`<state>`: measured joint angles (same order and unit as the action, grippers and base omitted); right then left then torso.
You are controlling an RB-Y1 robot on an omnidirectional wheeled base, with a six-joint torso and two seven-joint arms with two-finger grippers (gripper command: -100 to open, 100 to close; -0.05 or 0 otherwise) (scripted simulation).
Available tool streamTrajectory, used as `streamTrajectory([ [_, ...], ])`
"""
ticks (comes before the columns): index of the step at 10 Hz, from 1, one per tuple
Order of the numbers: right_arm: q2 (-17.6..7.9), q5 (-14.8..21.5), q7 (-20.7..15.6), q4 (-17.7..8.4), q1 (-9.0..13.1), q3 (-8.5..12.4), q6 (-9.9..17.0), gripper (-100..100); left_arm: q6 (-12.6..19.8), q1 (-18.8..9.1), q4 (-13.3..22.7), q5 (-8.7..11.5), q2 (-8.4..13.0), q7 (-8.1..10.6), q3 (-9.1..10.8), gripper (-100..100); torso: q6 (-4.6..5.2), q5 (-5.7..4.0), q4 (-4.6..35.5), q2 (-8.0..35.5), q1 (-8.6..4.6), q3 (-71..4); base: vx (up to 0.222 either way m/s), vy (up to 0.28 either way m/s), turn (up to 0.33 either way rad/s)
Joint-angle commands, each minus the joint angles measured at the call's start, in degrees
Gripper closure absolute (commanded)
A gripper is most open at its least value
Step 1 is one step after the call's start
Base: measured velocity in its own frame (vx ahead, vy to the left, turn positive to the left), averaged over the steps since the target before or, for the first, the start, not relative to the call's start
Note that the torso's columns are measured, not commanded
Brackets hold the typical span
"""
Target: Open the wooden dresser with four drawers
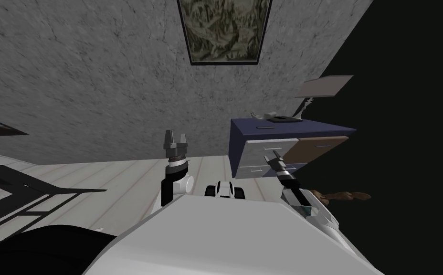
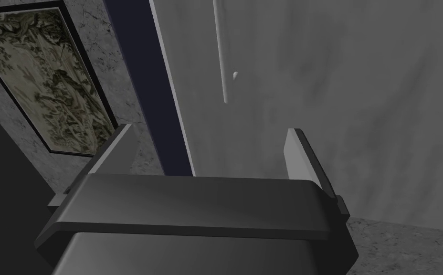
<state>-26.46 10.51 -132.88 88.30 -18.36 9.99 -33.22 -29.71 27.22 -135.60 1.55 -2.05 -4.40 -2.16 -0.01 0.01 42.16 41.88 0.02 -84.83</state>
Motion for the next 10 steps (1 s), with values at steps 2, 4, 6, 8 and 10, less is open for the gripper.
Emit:
streamTrajectory([
  [2,-1.97,-0.11,1.81,0.33,1.29,0.86,2.32,-100,0.0,-0.01,0.0,0.0,0.0,0.0,0.0,0,0.04,-0.01,0.21,0.73,-0.04,0.46,0.086,0.027,0.029],
  [4,-1.41,-0.08,1.25,0.59,0.62,0.66,1.7,100,0.01,-0.02,0.01,0.0,0.0,0.0,0.0,0,0.03,-0.02,0.19,0.67,-0.05,0.43,0.033,0.012,0.007],
  [6,-2.07,-0.21,1.79,1.12,0.15,0.56,1.6,100,0.01,-0.03,0.01,0.0,0.0,0.0,0.0,0,0.11,0.0,0.26,0.87,-0.07,0.52,-0.147,-0.002,-0.037],
  [8,-2.61,-0.31,2.24,1.55,-0.22,0.5,1.53,100,0.01,-0.05,0.02,0.0,0.0,0.0,0.0,0,0.09,0.02,0.29,0.87,-0.02,0.55,-0.209,0.001,-0.04],
  [10,-2.74,-0.26,2.37,1.59,-0.8,0.11,1.48,100,0.01,-0.03,0.02,0.0,0.0,0.0,0.0,0,0.0,0.17,0.25,0.22,0.11,0.14,-0.124,-0.004,-0.031],
])
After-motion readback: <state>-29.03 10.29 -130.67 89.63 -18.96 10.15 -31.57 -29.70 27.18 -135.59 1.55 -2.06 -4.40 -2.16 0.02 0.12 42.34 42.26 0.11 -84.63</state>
